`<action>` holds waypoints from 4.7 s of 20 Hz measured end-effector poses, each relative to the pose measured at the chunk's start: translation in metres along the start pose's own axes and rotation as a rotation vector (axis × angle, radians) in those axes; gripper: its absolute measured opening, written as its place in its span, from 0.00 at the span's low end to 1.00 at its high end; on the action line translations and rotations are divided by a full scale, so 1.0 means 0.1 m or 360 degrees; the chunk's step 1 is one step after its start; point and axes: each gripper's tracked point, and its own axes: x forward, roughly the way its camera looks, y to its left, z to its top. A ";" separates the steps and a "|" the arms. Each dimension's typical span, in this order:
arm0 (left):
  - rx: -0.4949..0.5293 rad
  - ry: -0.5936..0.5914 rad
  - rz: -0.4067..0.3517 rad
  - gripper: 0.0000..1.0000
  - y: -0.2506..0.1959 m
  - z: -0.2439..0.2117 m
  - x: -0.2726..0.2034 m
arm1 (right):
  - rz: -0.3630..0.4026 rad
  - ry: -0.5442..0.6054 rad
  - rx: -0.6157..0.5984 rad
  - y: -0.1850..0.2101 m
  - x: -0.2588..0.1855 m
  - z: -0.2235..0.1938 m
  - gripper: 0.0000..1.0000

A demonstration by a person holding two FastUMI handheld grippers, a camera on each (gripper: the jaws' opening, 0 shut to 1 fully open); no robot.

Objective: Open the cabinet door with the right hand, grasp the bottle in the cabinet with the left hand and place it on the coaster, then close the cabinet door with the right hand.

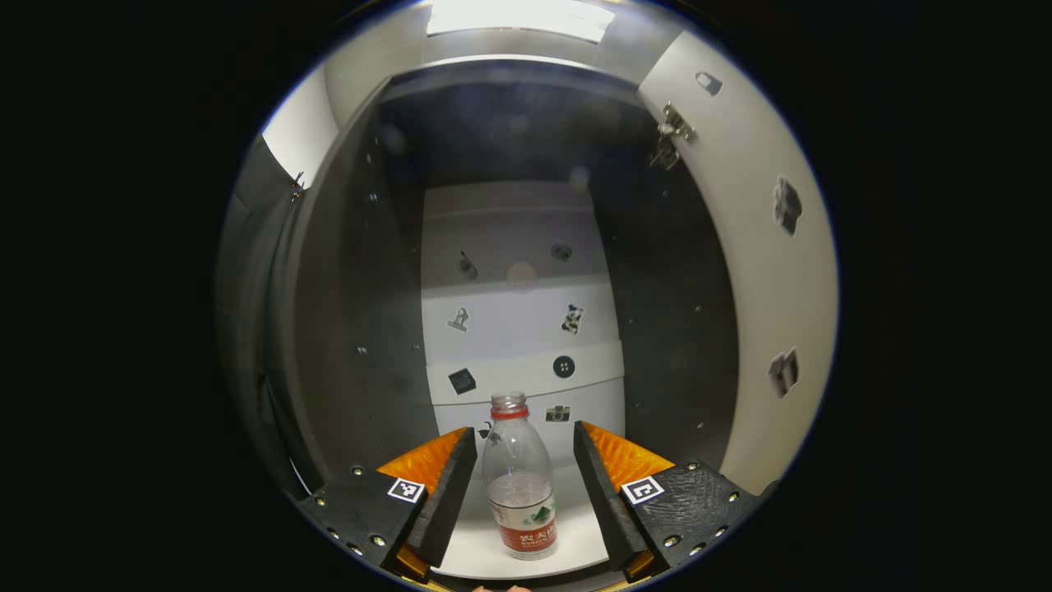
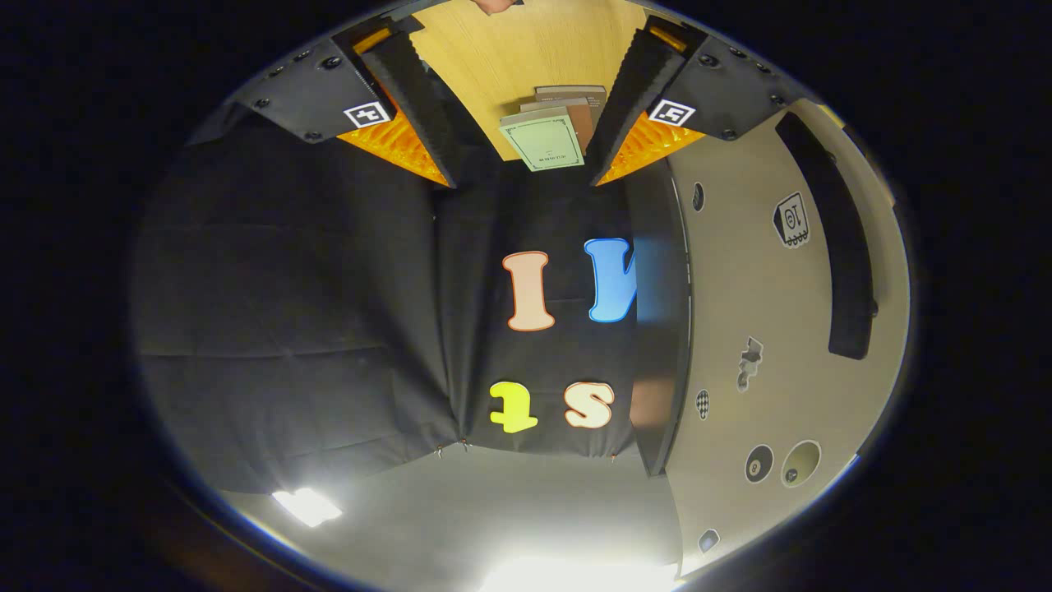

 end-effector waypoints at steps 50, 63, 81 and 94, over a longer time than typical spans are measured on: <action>-0.0226 0.0150 0.0466 0.63 0.62 -1.79 -3.24 | 0.0460 0.0118 0.0144 0.26 -0.19 -0.43 0.98; -0.0272 0.0241 0.0540 0.63 0.61 -2.87 -3.48 | 0.0422 0.0208 0.0086 0.30 -0.29 -0.71 0.98; -0.0232 0.0338 0.0589 0.65 0.49 -3.37 -3.57 | 0.0433 0.0236 0.0021 0.33 -0.27 -0.79 0.98; -0.0132 0.0242 0.0616 0.66 0.47 -2.40 -3.58 | 0.0569 0.0155 0.0153 0.41 -0.22 -0.50 0.98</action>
